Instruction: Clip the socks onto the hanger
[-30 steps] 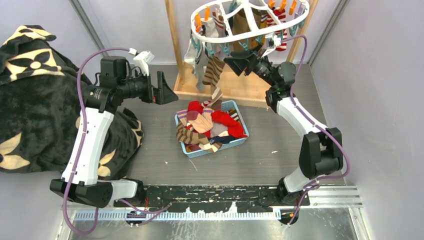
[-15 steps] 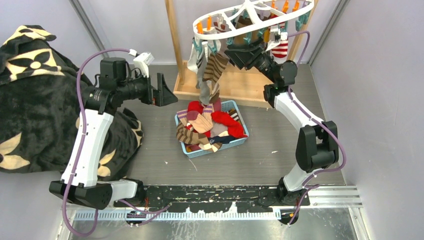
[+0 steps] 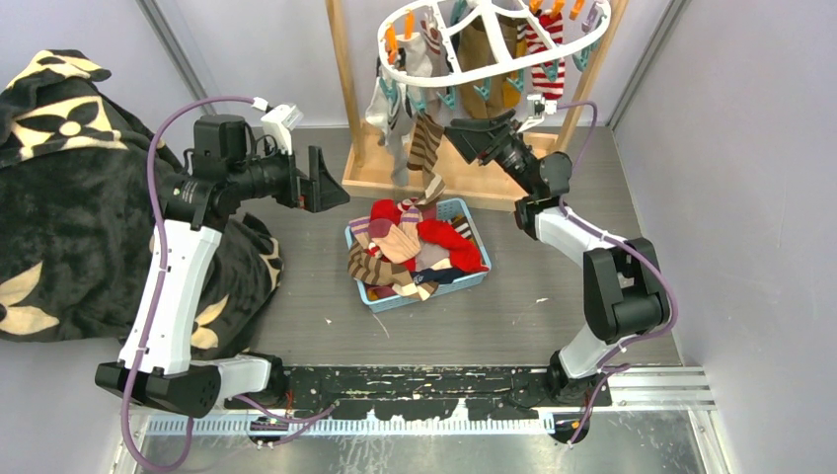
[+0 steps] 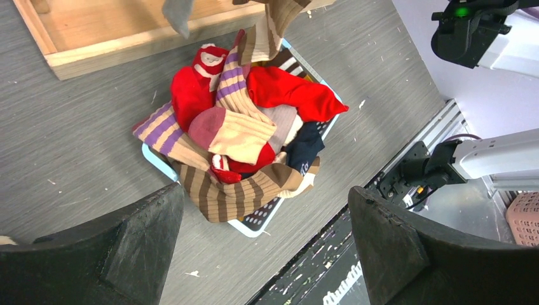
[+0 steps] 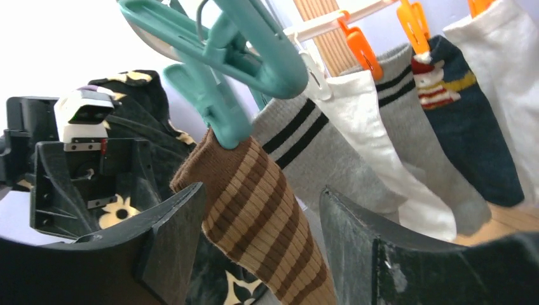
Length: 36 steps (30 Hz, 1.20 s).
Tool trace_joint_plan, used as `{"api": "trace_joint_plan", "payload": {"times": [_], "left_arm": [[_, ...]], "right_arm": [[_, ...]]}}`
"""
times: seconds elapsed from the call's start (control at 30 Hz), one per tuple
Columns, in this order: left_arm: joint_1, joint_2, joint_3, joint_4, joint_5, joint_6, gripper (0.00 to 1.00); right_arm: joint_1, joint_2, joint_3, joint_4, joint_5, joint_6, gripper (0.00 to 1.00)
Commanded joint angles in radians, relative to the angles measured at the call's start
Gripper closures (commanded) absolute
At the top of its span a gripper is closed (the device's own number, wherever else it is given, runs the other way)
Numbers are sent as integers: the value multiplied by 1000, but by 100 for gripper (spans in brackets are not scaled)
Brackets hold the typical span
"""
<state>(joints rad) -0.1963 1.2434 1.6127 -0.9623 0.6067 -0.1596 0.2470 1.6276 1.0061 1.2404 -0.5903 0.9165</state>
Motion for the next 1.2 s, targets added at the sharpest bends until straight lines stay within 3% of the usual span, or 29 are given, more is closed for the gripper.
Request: {"api": "trace_joint_plan", "payload": {"times": [0.0, 0.57, 0.8, 1.17], "left_arm": [[-3, -31, 5, 14, 27, 20, 0], [-3, -33, 30, -3, 21, 40, 0], [-4, -31, 30, -1, 24, 40, 0], [-4, -33, 28, -8, 14, 55, 0]], "right_arm": [[-1, -96, 14, 33, 53, -65, 27], [-61, 79, 232, 192, -61, 180, 15], [-60, 105, 266, 194, -71, 215, 15], [-54, 118, 311, 194, -109, 249, 24]]}}
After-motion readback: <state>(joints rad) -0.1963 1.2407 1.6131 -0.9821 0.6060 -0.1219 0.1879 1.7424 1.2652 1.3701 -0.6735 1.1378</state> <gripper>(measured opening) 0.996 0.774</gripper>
